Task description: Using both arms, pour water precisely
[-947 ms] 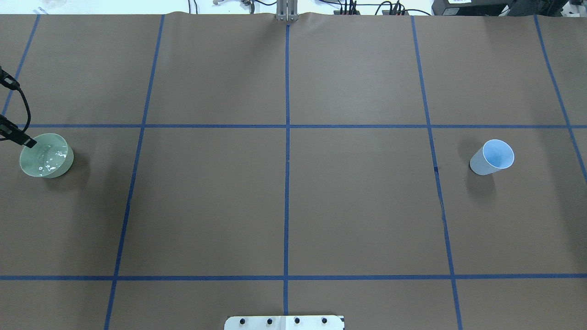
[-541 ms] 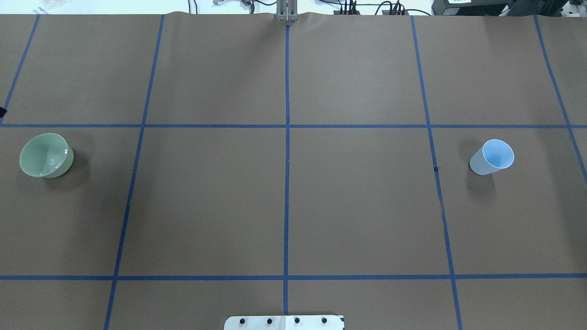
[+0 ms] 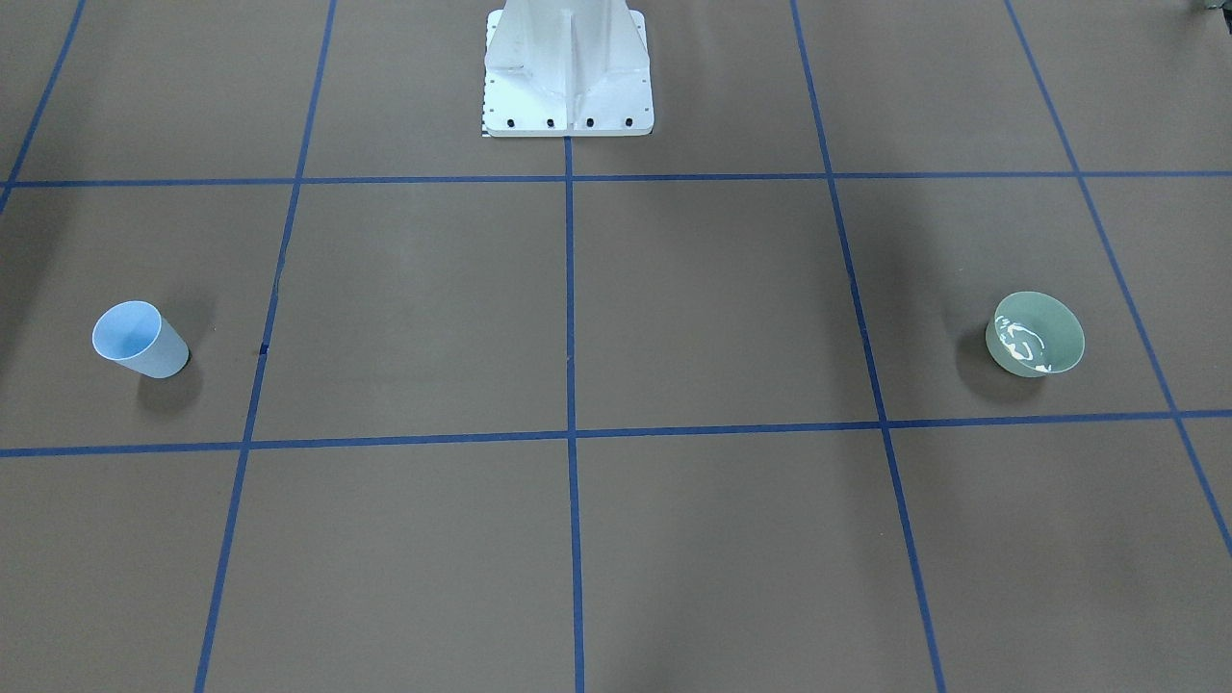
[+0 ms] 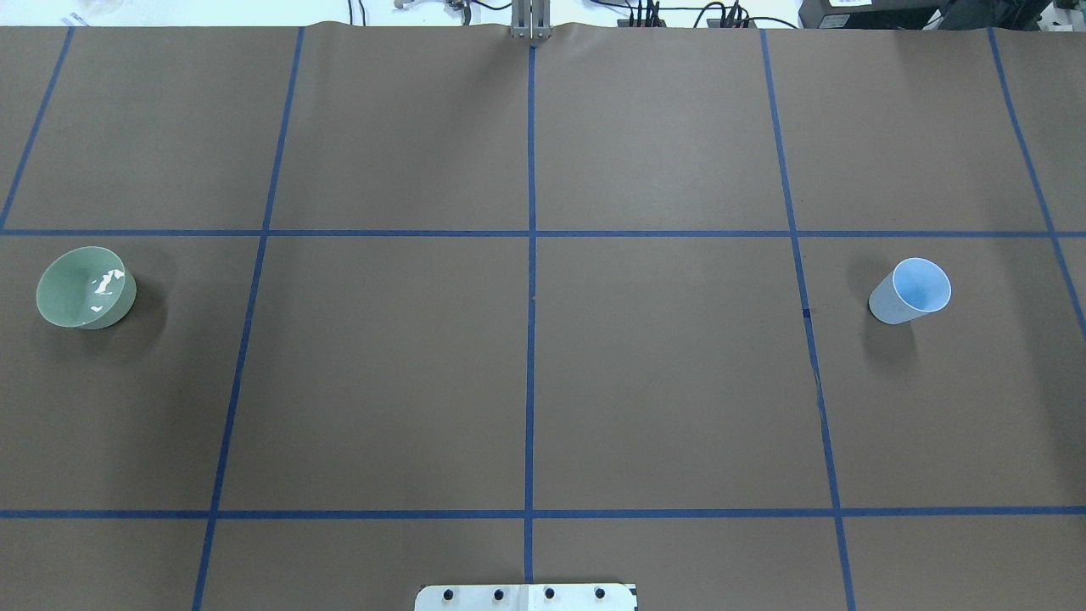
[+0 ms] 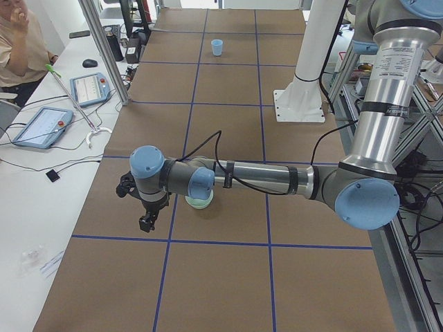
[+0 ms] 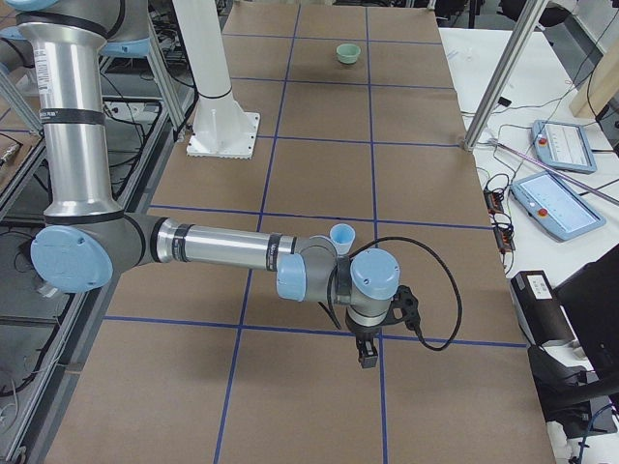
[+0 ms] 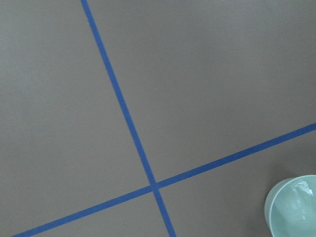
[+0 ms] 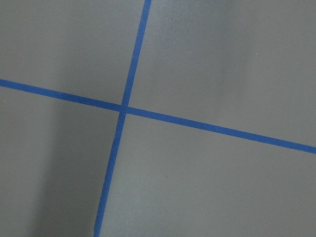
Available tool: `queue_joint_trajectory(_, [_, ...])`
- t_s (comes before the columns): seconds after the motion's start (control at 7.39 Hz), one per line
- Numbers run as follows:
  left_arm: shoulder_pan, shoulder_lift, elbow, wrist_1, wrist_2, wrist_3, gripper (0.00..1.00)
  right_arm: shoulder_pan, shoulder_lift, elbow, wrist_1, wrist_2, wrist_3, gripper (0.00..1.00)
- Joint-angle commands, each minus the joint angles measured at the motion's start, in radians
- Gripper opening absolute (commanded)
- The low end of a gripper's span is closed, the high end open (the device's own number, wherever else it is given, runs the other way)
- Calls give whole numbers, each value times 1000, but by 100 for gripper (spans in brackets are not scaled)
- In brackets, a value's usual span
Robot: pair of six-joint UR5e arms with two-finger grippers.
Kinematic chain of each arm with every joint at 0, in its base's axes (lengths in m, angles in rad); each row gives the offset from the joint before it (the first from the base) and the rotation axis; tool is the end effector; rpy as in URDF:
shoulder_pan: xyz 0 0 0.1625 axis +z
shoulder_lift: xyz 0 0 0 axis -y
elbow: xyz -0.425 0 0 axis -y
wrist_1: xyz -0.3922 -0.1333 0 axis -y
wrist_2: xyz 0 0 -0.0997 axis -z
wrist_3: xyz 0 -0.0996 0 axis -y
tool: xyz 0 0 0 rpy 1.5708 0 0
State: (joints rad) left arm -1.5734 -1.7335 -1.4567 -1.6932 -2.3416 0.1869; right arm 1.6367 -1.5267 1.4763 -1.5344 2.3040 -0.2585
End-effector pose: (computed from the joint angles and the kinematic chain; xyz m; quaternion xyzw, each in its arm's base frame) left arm -0.0654 -0.5708 0.6163 0.1142 0.3654 0.1169 0.9164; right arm 0.1000 -0.5036 0.6822 0.0514 -0.3548 -0.0873 0.9294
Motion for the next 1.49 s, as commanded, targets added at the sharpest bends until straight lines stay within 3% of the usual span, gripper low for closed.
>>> queue_joint_trajectory(0.0, [-23, 46, -2, 68, 18, 8, 100, 0, -3, -1, 0, 0, -2, 100])
queue_joint_trajectory(0.14, [-36, 70, -32, 75, 19, 11, 100, 0, -3, -1, 0, 0, -2, 100])
queue_joint_trajectory(0.54, [-37, 86, -100, 265, 36, 14, 100, 0, -4, -1, 0, 0, -2, 100])
queue_joint_trajectory(1.35, [-34, 103, -139, 250, 36, 16, 100, 0, -9, 1, 0, -2, 1, 100])
